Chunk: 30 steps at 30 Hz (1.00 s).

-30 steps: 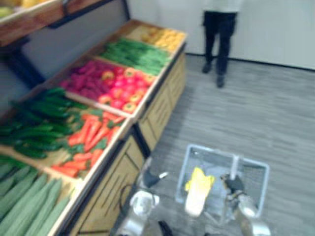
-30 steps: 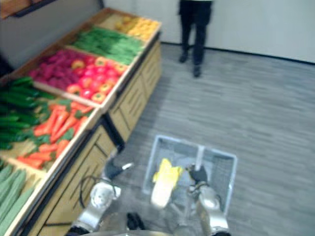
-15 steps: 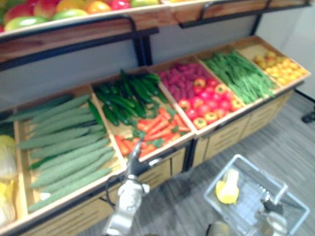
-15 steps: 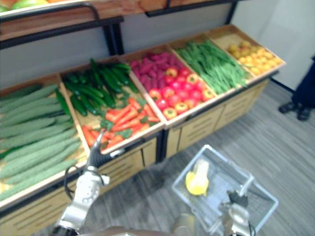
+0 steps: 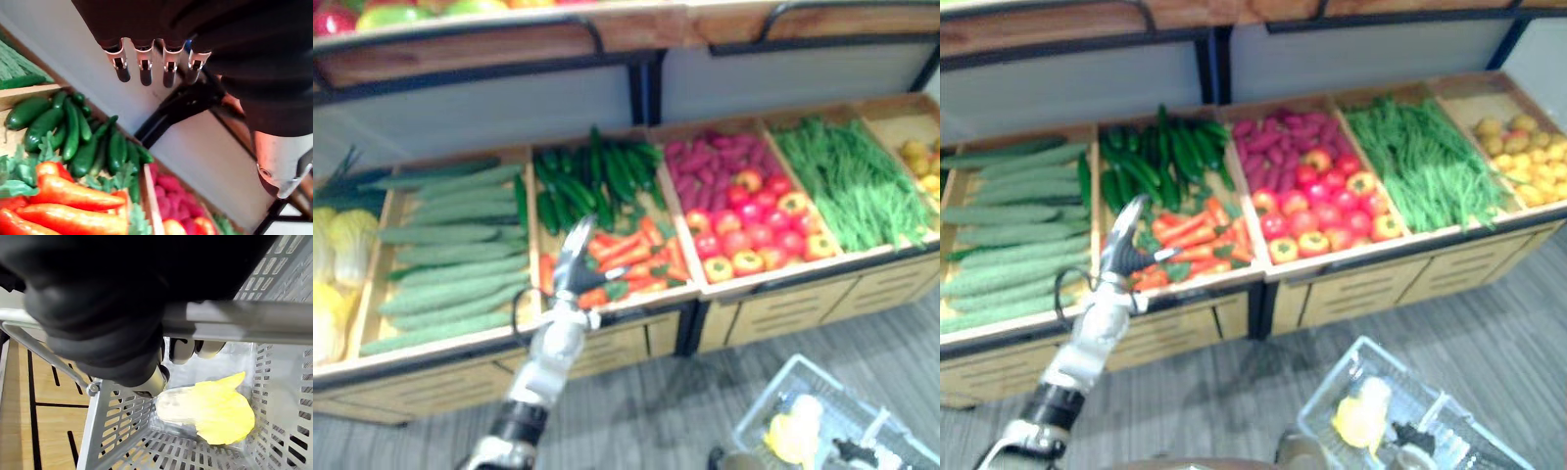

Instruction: Pick vegetable in the basket

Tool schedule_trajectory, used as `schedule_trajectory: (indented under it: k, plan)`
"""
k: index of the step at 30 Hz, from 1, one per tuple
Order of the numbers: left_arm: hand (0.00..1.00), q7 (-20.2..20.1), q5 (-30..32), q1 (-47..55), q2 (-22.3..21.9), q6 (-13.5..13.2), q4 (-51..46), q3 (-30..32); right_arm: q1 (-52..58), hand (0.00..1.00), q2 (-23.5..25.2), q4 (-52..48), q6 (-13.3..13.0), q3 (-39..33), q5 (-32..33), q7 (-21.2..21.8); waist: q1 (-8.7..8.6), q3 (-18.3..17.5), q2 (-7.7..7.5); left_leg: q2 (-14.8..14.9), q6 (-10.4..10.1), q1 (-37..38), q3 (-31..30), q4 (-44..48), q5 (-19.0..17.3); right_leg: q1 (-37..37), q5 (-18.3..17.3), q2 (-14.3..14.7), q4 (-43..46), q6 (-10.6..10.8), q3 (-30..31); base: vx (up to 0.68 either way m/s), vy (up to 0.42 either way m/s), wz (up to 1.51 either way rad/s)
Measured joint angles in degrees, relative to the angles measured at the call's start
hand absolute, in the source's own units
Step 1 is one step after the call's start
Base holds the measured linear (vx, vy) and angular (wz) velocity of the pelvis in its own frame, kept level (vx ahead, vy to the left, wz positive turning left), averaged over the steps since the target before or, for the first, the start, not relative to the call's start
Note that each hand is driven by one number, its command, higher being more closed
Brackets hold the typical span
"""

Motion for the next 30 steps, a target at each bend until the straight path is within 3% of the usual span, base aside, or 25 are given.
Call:
schedule_trajectory:
  k: [3,7,16,20,21,30]
  plan:
    - [0.00,-0.2,5.5,-5.6,2.0,2.4,6.4,-1.6,-1.0,1.00,0.8,-1.3,-0.3,0.2,0.0,0.2,-0.71,2.0,-0.93,-0.8,0.6,0.1,4.3,-0.3,1.1,-0.5,0.4,-0.6,0.1,0.0,1.3,-0.02,0.032,-0.06]
    - [0.00,-0.3,8.1,-12.9,6.3,3.8,11.5,-1.6,-2.2,1.00,0.9,-3.3,-1.3,0.2,0.0,0.2,-2.04,4.3,-0.67,-1.1,0.2,-2.1,8.0,-2.5,2.5,-5.2,1.4,-0.6,0.6,-0.1,2.2,-0.05,0.019,-0.12]
    - [0.00,-1.0,12.8,-23.7,14.3,4.7,21.9,-6.6,-7.1,1.00,0.9,-7.5,-2.2,1.0,0.6,-0.1,-2.21,14.2,-1.87,-2.2,0.1,-5.1,13.3,-2.7,2.9,-10.3,5.0,-0.6,-0.5,0.4,6.5,-0.05,0.033,-0.23]
    - [0.00,-0.7,12.9,-30.0,16.8,6.6,24.6,-6.9,-9.0,1.00,0.5,-9.0,-2.4,2.4,1.1,-1.0,-2.28,18.3,-2.22,-2.7,0.3,-6.7,14.0,-2.5,3.1,-11.6,6.6,-0.8,-2.0,0.5,7.3,-0.02,0.031,-0.07]
    - [1.00,-1.0,12.9,-30.3,16.9,6.7,24.7,-7.0,-9.1,1.00,0.5,-9.0,-2.5,2.4,1.4,-1.0,-2.17,18.4,-2.28,-2.9,0.3,-6.9,14.6,-2.6,3.1,-12.1,6.6,-1.0,-2.0,0.6,7.7,0.02,0.044,-0.06]
    - [1.00,-0.3,17.4,-37.9,17.1,7.5,31.5,-8.4,-10.4,1.00,-0.4,-9.0,-3.7,6.5,3.5,-0.7,-2.11,18.8,-2.61,-3.5,0.3,-8.4,16.3,-3.1,3.1,-14.1,7.5,-1.4,-2.9,1.3,8.9,0.01,0.020,-0.06]
